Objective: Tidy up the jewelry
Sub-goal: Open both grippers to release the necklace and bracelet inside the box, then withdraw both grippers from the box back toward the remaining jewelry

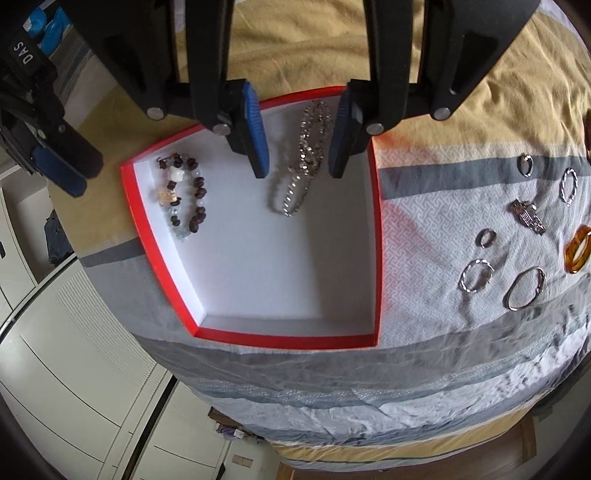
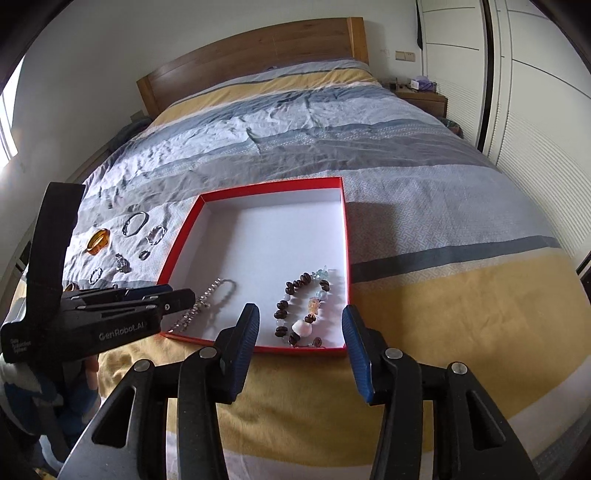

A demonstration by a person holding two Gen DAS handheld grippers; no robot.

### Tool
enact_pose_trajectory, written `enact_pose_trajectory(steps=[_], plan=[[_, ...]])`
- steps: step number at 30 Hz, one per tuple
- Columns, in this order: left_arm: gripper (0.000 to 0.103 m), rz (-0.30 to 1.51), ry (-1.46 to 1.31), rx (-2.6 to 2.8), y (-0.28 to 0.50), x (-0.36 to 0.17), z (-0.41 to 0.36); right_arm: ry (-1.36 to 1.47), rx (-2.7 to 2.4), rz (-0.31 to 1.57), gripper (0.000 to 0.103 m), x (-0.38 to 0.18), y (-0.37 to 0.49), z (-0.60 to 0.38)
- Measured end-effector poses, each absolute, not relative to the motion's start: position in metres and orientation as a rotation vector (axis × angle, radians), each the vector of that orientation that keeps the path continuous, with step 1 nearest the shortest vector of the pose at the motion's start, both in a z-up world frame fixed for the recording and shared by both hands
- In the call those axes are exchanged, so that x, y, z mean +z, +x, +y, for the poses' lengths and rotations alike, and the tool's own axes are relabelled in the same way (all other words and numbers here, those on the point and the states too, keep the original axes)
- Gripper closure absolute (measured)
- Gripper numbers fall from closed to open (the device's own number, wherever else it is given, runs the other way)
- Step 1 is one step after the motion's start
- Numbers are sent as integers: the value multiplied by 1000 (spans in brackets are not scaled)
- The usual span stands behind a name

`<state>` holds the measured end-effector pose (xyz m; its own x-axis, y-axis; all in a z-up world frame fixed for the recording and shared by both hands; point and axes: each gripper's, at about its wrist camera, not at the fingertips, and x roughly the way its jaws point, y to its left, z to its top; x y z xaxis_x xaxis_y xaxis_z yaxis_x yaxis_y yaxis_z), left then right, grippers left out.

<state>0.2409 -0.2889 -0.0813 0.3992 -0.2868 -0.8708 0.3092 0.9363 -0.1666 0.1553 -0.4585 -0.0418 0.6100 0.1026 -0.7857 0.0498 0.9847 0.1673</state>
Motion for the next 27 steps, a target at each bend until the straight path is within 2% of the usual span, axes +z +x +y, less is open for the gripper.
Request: enact_pose_trajectory(steps=[11,27], plan=[[71,881,51,-381,191,27,-239,169,-17,793,56,39,92,-449],[71,605,45,-185,63,172,-61,136,88,546,53,178,-5,-350]])
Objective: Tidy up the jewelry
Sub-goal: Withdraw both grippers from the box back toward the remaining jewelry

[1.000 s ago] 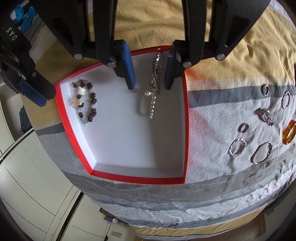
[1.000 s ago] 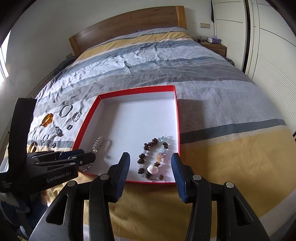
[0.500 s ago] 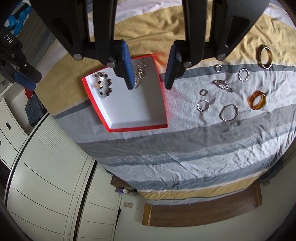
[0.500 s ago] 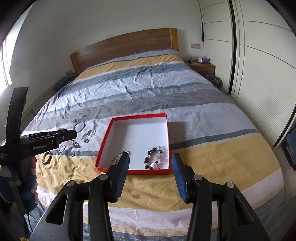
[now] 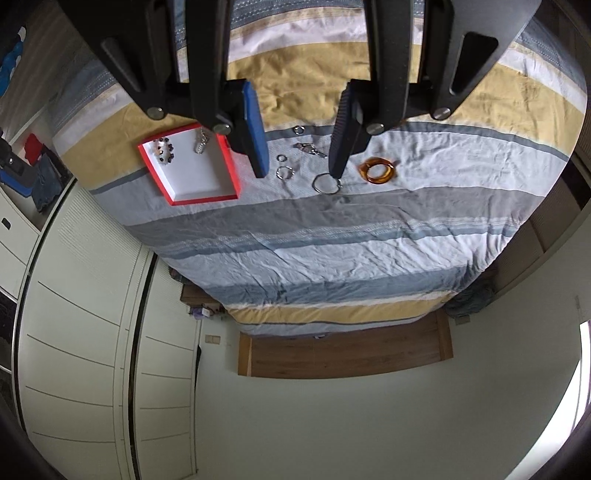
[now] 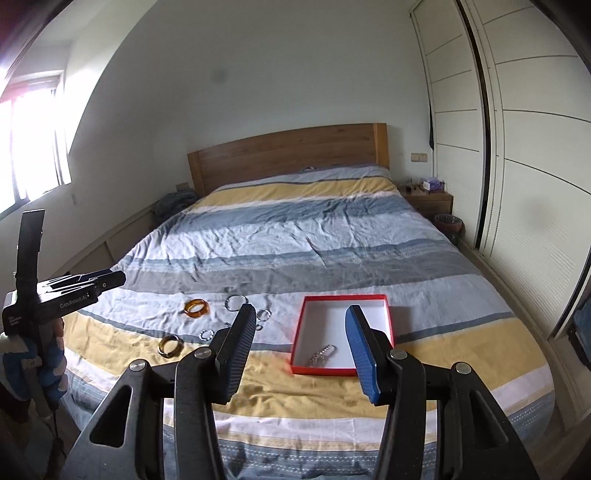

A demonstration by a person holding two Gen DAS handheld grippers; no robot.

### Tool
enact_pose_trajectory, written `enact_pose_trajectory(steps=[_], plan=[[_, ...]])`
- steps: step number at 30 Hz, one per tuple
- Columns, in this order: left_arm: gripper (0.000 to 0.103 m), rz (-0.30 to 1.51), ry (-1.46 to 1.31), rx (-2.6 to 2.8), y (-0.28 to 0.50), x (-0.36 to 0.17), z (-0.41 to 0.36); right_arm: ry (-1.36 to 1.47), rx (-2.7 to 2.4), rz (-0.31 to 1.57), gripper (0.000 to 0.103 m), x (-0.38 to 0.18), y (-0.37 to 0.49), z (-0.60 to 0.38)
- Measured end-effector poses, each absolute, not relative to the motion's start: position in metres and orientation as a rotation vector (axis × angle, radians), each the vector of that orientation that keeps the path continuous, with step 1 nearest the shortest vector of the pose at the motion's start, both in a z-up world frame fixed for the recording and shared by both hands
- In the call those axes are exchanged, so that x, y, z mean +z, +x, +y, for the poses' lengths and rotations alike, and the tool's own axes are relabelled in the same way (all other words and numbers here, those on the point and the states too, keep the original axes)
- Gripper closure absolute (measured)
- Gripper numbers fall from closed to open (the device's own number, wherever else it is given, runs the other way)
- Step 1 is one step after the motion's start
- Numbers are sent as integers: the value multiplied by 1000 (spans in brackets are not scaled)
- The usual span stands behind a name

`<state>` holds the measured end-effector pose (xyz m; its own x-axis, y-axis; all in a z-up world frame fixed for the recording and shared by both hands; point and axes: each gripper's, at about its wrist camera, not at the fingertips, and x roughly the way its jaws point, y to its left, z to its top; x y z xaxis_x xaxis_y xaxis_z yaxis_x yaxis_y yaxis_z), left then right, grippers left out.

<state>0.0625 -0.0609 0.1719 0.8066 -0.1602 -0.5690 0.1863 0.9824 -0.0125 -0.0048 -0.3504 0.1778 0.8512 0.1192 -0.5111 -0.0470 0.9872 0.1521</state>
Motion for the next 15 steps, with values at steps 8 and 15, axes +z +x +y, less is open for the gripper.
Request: enact_pose_trajectory(steps=[8,15], plan=[[71,518,-9,-110,20,209,-6,87,166,479,52,207,-32,-302],[71,493,-40,-71,12,216,24,69,219,441,52,217,-38,-278]])
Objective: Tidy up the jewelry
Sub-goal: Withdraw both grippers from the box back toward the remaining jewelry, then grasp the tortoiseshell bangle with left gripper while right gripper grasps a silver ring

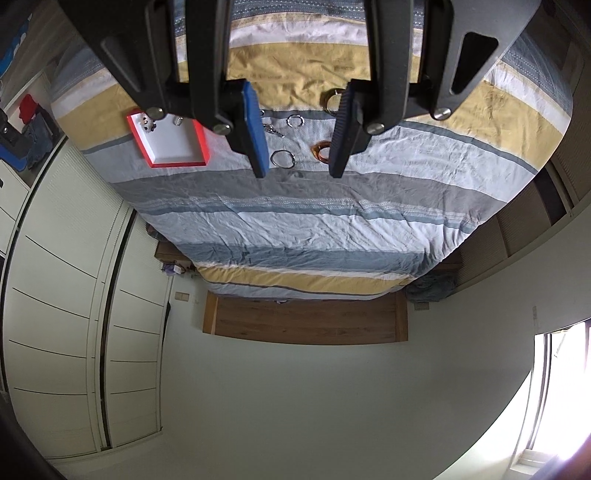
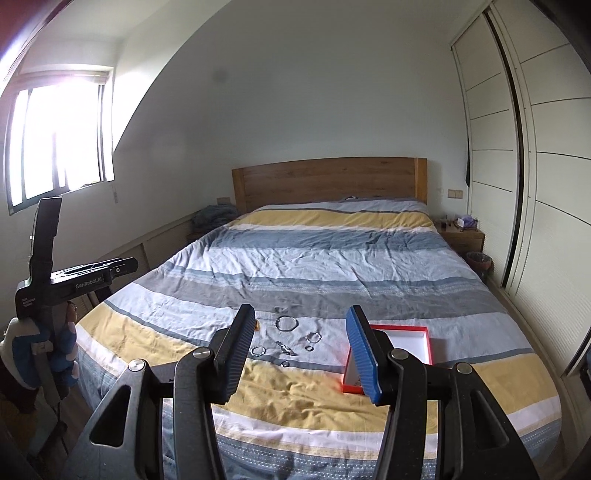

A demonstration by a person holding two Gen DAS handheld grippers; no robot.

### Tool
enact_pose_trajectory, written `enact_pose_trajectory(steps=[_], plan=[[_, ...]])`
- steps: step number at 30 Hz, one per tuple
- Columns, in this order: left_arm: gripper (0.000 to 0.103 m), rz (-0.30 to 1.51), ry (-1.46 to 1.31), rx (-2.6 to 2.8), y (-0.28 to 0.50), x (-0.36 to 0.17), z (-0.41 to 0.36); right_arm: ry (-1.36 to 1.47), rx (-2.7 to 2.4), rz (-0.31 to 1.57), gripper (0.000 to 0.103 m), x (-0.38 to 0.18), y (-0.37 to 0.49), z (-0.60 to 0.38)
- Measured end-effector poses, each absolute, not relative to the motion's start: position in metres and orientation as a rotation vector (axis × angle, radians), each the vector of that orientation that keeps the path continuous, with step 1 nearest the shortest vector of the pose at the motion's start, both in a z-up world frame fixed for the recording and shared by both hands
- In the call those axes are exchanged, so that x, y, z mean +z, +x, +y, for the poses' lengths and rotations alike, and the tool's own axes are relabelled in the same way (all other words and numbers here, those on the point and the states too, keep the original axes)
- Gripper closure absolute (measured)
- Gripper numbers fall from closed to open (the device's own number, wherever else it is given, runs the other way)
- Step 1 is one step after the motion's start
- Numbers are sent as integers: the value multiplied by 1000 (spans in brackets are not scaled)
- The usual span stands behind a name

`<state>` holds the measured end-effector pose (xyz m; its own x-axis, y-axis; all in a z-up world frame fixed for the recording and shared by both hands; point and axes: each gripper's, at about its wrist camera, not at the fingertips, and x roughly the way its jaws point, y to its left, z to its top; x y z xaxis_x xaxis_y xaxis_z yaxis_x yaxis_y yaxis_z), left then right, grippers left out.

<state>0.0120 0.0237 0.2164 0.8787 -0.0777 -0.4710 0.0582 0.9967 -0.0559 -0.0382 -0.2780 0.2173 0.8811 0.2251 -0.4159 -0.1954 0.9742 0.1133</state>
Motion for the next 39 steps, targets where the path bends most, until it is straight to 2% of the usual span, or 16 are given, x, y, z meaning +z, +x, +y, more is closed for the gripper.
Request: enact_pose_trajectory(steps=[5,11,26,33,39], plan=[[71,540,-55,-32,31,193,40,80,236,451,52,206,-24,-269],[71,591,-93,44,67,139,69,76,217,503,52,168,12,-254],[71,836,-89,152,166,-47,111,43,309,816,59,-4,156,-175],[71,887,-125,138,203,-91,114,56,341,953,62,-82,219,-157],[71,929,-130,113,222,-116,111,77,342,1004,65,-120,247,-149]])
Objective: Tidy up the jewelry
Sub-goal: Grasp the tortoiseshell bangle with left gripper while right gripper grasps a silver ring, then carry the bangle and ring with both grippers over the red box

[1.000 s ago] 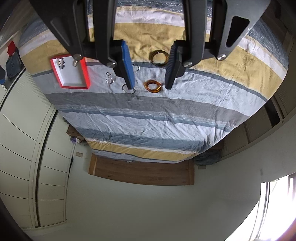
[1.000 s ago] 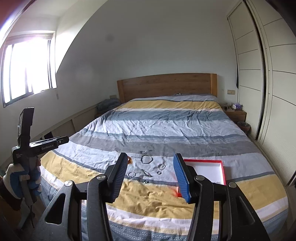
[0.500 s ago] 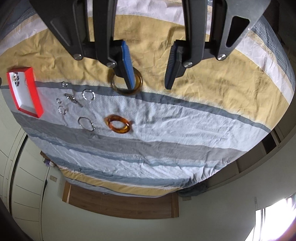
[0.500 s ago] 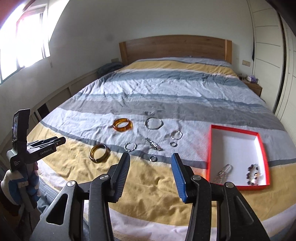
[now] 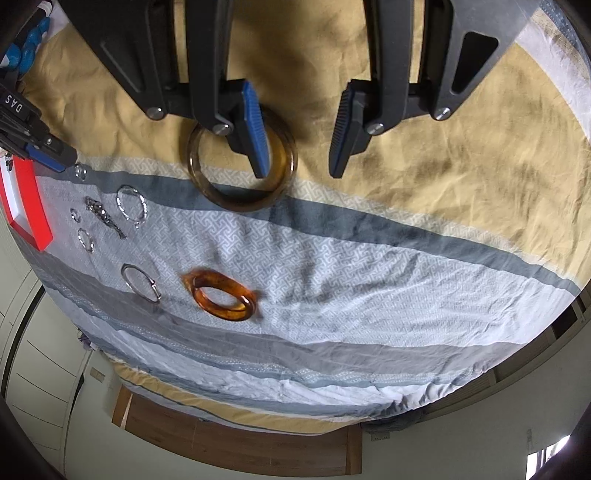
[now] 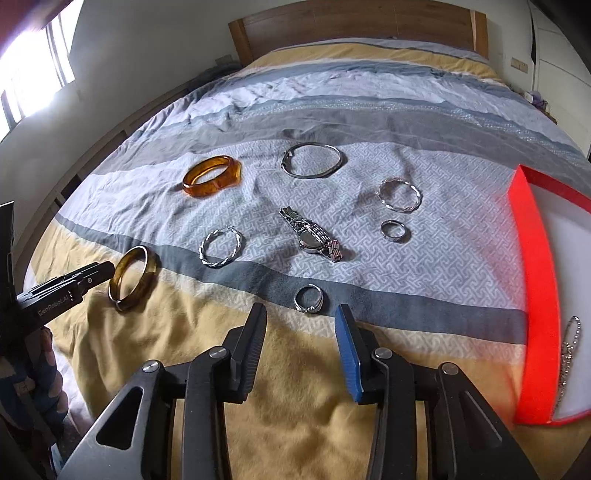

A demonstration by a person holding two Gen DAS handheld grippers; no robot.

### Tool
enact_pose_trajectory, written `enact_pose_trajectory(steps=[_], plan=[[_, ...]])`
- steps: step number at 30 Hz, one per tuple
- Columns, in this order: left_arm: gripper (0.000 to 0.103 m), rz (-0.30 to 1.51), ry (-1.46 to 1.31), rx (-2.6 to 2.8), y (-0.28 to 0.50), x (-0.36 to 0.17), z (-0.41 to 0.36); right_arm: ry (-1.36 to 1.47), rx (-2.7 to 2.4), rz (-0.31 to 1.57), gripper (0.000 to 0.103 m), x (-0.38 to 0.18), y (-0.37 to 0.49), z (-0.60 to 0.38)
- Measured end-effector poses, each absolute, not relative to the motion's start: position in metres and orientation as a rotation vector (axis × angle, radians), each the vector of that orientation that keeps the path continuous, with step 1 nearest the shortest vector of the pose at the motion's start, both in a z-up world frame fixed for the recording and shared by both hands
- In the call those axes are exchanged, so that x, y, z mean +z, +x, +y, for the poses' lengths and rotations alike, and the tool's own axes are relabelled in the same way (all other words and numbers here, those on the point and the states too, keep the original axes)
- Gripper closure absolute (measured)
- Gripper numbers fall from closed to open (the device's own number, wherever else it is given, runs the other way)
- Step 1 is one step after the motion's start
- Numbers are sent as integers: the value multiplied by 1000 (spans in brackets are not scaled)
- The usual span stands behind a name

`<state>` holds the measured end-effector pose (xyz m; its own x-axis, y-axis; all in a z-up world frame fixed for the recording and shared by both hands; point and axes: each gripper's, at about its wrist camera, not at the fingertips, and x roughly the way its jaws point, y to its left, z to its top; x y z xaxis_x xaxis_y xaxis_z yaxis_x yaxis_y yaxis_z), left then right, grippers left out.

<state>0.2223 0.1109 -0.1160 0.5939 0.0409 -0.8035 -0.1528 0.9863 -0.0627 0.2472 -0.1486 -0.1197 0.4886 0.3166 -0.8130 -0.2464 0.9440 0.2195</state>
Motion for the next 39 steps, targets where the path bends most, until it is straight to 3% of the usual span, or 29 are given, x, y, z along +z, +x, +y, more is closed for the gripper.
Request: enact_pose_trajectory(steps=[6,10,17,26,39], plan=[[71,966,-142,97,230,-135,110,74,345,1009,66,-137,254,-145],[74,973,-122,95,232,-139,107,86,348,1009,74,-141,258,-148],[94,977,-72,80,233,-140,92,81,360,1014,83,-145,264,-148],[95,974,-67,91,220,-124,85,73,382,988,84,-125,254,-152],[95,894,-28,37,190,-61,45,90,364,878,84,-52,199,-191]])
